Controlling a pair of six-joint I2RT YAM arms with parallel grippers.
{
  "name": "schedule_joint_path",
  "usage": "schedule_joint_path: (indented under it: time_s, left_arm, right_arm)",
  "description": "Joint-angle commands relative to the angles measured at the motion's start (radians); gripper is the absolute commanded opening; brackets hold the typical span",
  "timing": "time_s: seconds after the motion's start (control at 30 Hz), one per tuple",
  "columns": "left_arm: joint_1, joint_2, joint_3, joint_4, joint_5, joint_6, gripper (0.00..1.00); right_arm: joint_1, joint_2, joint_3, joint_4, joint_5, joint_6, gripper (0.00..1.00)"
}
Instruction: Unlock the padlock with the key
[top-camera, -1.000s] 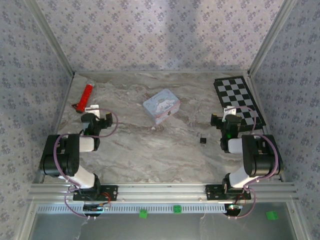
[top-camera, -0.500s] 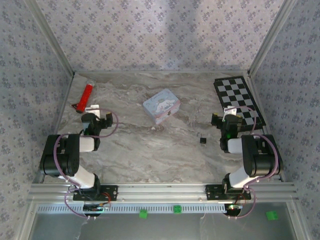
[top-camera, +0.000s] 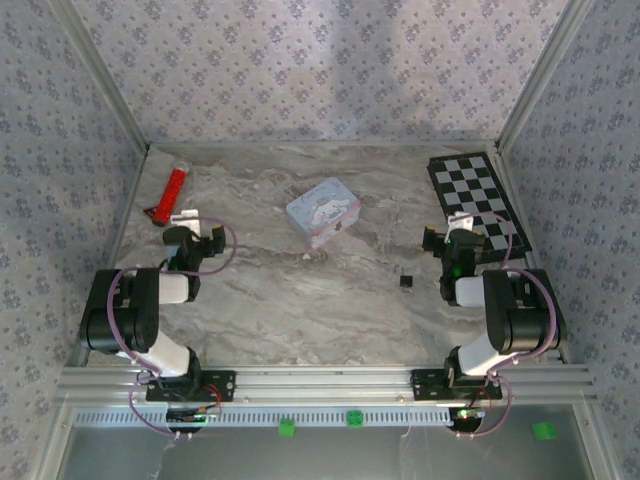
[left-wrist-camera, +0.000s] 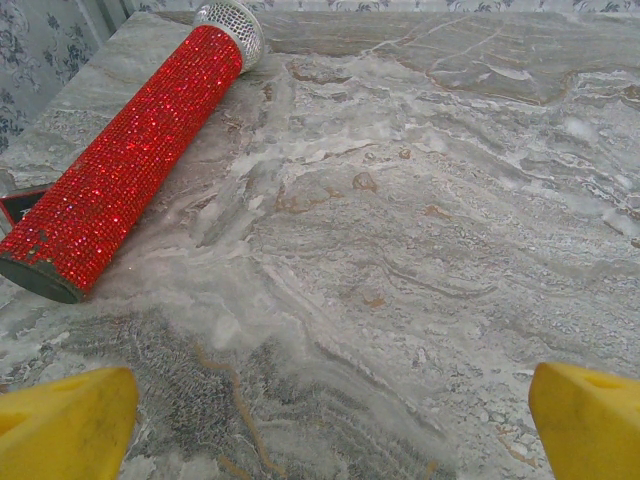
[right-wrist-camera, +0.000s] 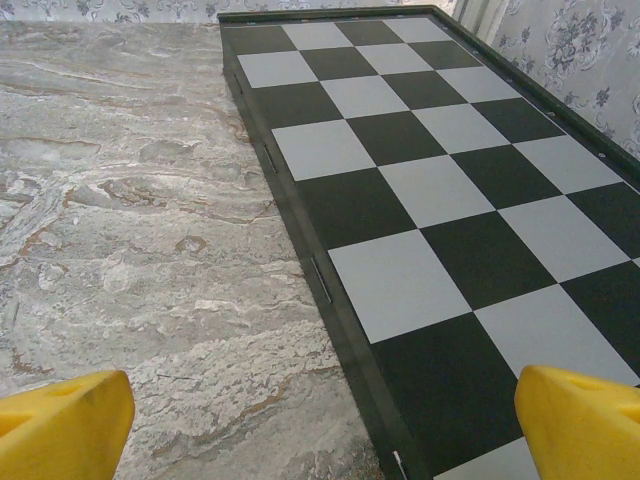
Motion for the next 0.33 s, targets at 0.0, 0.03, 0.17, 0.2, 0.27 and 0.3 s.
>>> schedule_joint_path:
  time_s: [0.0, 0.03, 0.17, 0.2, 0.27, 0.3]
  left_arm:
    - [-0.002, -0.002, 0.013, 0.012, 0.006, 0.008, 1.0]
    - [-0.003, -0.002, 0.013, 0.011, 0.007, 0.007, 1.0]
    - [-0.002, -0.002, 0.012, 0.011, 0.005, 0.008, 1.0]
    - [-0.003, -0.002, 0.013, 0.01, 0.005, 0.007, 1.0]
    - [-0.003, -0.002, 0.013, 0.01, 0.006, 0.007, 1.0]
    - [-0.003, -0.002, 0.013, 0.01, 0.005, 0.007, 1.0]
  right_arm:
    - [0.004, 0.004, 0.015, 0.015, 0.021, 0.014, 0.99]
    - [0.004, 0.004, 0.016, 0.01, 0.019, 0.014, 0.99]
    - [0.002, 0.004, 0.017, 0.011, 0.018, 0.015, 0.99]
    - [0.002, 0.004, 0.016, 0.011, 0.018, 0.016, 0.99]
    - [0.002, 0.004, 0.015, 0.012, 0.018, 0.015, 0.99]
    - [0.002, 0.004, 0.014, 0.014, 0.02, 0.014, 0.99]
